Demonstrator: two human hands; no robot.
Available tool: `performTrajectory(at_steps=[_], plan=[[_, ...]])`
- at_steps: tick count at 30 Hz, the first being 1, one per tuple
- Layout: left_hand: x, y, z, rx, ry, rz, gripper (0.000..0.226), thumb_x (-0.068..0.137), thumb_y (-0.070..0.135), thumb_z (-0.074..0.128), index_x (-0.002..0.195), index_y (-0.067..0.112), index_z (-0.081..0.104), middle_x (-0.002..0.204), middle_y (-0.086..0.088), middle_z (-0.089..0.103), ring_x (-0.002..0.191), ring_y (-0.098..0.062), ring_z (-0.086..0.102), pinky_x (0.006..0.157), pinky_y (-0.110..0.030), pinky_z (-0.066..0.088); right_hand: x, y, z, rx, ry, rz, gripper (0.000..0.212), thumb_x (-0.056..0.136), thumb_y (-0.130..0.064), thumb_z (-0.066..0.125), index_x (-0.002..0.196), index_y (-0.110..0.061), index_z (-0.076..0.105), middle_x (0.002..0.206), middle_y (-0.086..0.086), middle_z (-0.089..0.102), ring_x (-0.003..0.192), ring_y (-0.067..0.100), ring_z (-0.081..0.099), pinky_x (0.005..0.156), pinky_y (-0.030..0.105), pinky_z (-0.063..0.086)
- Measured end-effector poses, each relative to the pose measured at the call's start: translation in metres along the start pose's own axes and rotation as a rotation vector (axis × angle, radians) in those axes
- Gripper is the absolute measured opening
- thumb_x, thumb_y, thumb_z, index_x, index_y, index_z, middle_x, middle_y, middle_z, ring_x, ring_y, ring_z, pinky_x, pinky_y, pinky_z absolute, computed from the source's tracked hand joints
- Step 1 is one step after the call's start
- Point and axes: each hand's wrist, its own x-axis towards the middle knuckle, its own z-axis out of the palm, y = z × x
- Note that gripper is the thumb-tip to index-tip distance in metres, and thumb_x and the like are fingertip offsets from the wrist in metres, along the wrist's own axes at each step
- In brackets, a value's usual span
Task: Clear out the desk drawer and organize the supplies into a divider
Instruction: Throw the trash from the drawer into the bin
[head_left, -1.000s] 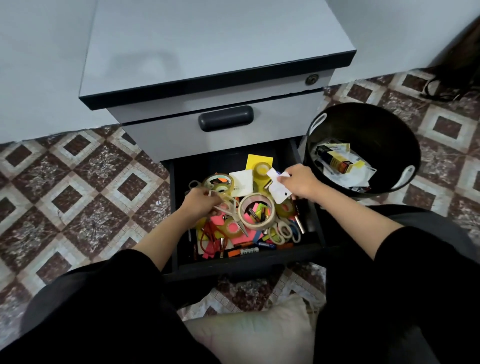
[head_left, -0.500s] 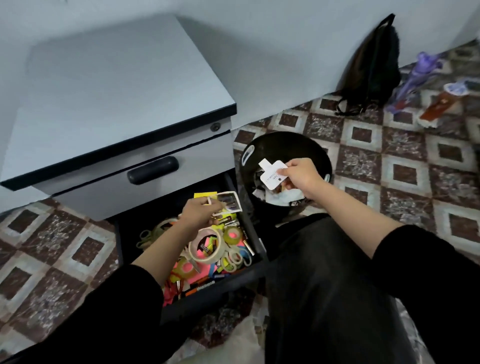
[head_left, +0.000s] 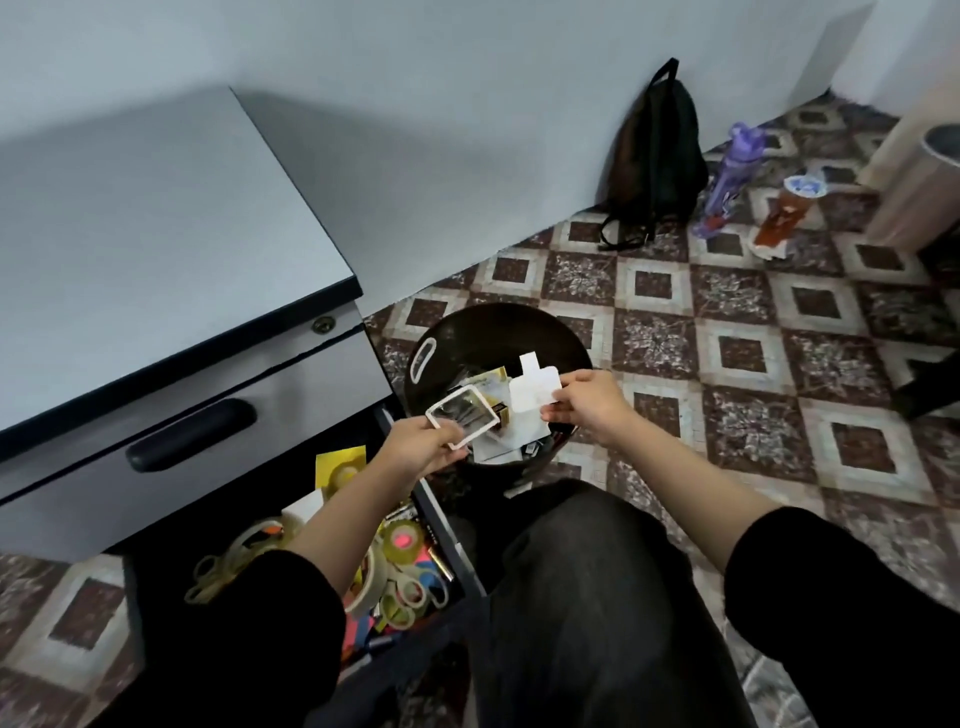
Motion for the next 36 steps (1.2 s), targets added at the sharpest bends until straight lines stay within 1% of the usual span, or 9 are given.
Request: performTrajectory(at_steps=[4, 10, 13, 17, 22, 25, 29, 33, 36], plan=[[0.008, 0.009, 0.005, 0.014, -0.034, 0.003, 0.012, 0.090, -0.005, 0.054, 0.080, 0.002, 0.055, 0.083, -0.010, 0.058, 0.076, -0.019, 0.060, 0.076, -0.024, 0.055, 0.006, -0.001, -0.003, 0.050, 0.046, -0.022, 0.021, 0.089, 0.013, 0.046, 0.106, 0.005, 0.055, 0.105, 0.029, 0.060, 0.048, 0.019, 0.063, 0.050, 0.025, 0.056], [0.014, 0.014, 0.004, 0.005, -0.065, -0.027, 0.011, 0.089, -0.005, 0.056, 0.100, -0.004, 0.056, 0.109, -0.020, 0.060, 0.080, -0.021, 0.064, 0.071, -0.022, 0.057, 0.005, 0.005, -0.003, -0.236, 0.002, 0.003, 0.046, 0.093, 0.001, 0.048, 0.138, -0.002, 0.039, 0.121, 0.020, 0.054, 0.098, 0.034, 0.062, 0.069, 0.037, 0.055], [0.014, 0.009, 0.000, 0.092, -0.171, -0.112, 0.054, 0.091, -0.001, 0.054, 0.141, 0.003, 0.033, 0.128, -0.020, 0.056, 0.107, -0.029, 0.061, 0.088, -0.031, 0.051, 0.002, 0.006, -0.004, -0.259, -0.013, 0.008, 0.036, 0.093, 0.000, 0.048, 0.129, 0.000, 0.047, 0.117, 0.018, 0.055, 0.080, 0.028, 0.061, 0.065, 0.037, 0.056], [0.009, -0.003, -0.012, 0.255, -0.195, -0.166, 0.063, 0.095, 0.005, 0.050, 0.149, 0.015, 0.018, 0.137, -0.012, 0.050, 0.126, -0.026, 0.048, 0.103, -0.038, 0.041, -0.006, 0.002, -0.003, -0.283, -0.045, 0.012, 0.014, 0.092, 0.000, 0.048, 0.102, -0.002, 0.057, 0.108, 0.015, 0.056, 0.069, 0.025, 0.061, 0.063, 0.035, 0.054], [-0.009, -0.008, -0.039, 0.282, -0.108, -0.128, 0.044, 0.096, 0.005, 0.047, 0.139, 0.011, 0.040, 0.122, -0.008, 0.057, 0.101, -0.024, 0.061, 0.082, -0.032, 0.048, -0.026, -0.011, 0.010, -0.305, -0.093, -0.033, 0.019, 0.094, -0.002, 0.045, 0.106, 0.001, 0.059, 0.094, 0.014, 0.058, 0.064, 0.023, 0.058, 0.064, 0.035, 0.054], [-0.031, -0.008, -0.060, 0.325, -0.046, -0.058, 0.025, 0.097, 0.003, 0.041, 0.103, 0.013, 0.063, 0.112, -0.009, 0.062, 0.084, -0.016, 0.062, 0.075, -0.028, 0.047, -0.046, -0.019, 0.028, -0.330, -0.147, -0.062, 0.022, 0.095, -0.006, 0.047, 0.113, 0.002, 0.057, 0.096, 0.013, 0.060, 0.063, 0.022, 0.059, 0.061, 0.033, 0.055], [-0.067, -0.012, -0.085, 0.255, 0.096, 0.060, 0.040, 0.088, -0.012, 0.028, 0.062, 0.009, 0.051, 0.097, -0.008, 0.062, 0.074, -0.012, 0.060, 0.064, -0.021, 0.046, -0.080, -0.024, 0.060, -0.318, -0.249, -0.090, 0.027, 0.094, -0.007, 0.049, 0.118, 0.003, 0.055, 0.091, 0.013, 0.059, 0.063, 0.022, 0.057, 0.064, 0.033, 0.054], [-0.097, -0.026, -0.114, 0.160, 0.138, 0.076, 0.037, 0.090, -0.008, 0.030, 0.063, 0.011, 0.048, 0.090, -0.007, 0.065, 0.073, -0.013, 0.061, 0.067, -0.025, 0.047, -0.116, -0.014, 0.094, -0.335, -0.341, -0.111, 0.028, 0.096, -0.009, 0.048, 0.120, 0.004, 0.053, 0.102, 0.017, 0.059, 0.063, 0.022, 0.056, 0.063, 0.031, 0.052], [-0.118, -0.042, -0.134, 0.091, 0.142, 0.086, 0.032, 0.092, -0.006, 0.038, 0.069, 0.010, 0.053, 0.083, -0.005, 0.064, 0.071, -0.013, 0.061, 0.055, -0.018, 0.052, -0.134, 0.001, 0.116, -0.363, -0.393, -0.125, 0.027, 0.096, -0.008, 0.047, 0.119, 0.004, 0.053, 0.090, 0.014, 0.059, 0.061, 0.022, 0.055, 0.062, 0.032, 0.050]])
